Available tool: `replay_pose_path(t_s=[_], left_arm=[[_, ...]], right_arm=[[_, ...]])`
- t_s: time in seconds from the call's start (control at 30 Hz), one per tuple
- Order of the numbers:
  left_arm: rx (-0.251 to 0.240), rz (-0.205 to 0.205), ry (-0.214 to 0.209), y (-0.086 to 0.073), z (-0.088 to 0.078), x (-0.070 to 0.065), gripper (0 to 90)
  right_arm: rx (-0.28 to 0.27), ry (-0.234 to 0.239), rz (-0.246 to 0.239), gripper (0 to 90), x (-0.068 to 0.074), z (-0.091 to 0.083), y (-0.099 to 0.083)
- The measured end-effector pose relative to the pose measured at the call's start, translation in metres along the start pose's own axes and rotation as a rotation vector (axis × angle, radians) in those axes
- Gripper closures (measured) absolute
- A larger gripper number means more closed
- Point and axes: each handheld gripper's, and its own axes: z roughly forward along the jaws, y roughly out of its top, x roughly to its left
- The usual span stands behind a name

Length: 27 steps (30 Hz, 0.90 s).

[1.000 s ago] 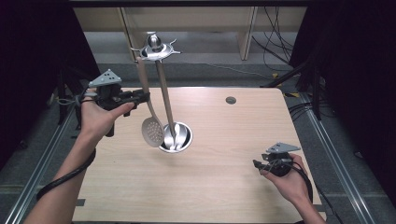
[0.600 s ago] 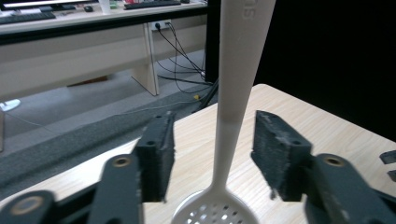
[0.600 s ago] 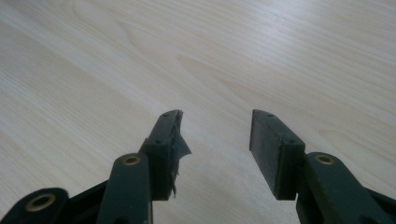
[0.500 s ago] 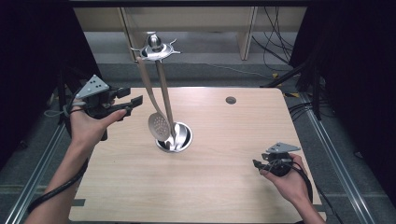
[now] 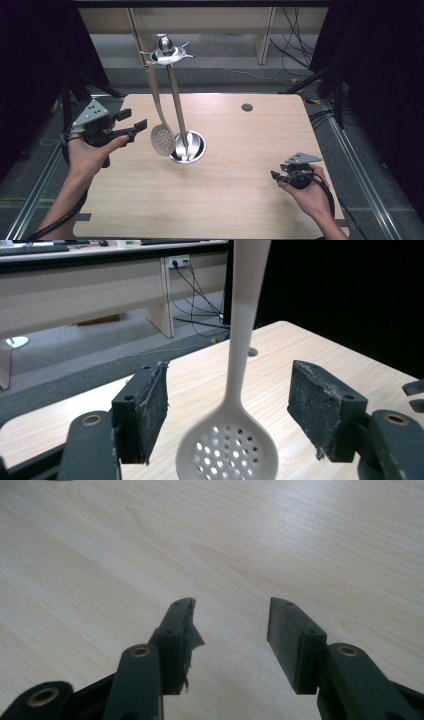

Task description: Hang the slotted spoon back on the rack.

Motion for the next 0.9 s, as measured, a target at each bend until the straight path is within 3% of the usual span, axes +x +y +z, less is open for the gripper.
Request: replay_pose_path(t_s=[0.43, 0.7, 0.8, 0.9], left_arm=[[0.016, -0.016, 0.018, -0.028, -0.007, -0.003, 31.0], [0.035, -0.051, 0.036, -0.06, -0.008, -0.002, 31.2], [0.08, -0.07, 0.049, -0.081, -0.006, 0.001, 31.2], [0.096, -0.076, 0.051, -0.091, -0.004, 0.002, 31.2]], right_arm=[[0.0, -0.001, -0.007, 53.7, 0.0, 0.0, 0.0], [0.001, -0.001, -0.005, 53.7, 0.0, 0.0, 0.0], [0.0, 0.0, -0.002, 53.7, 0.0, 0.0, 0.0], [-0.001, 0.0, -0.001, 53.7, 0.001, 0.0, 0.0]])
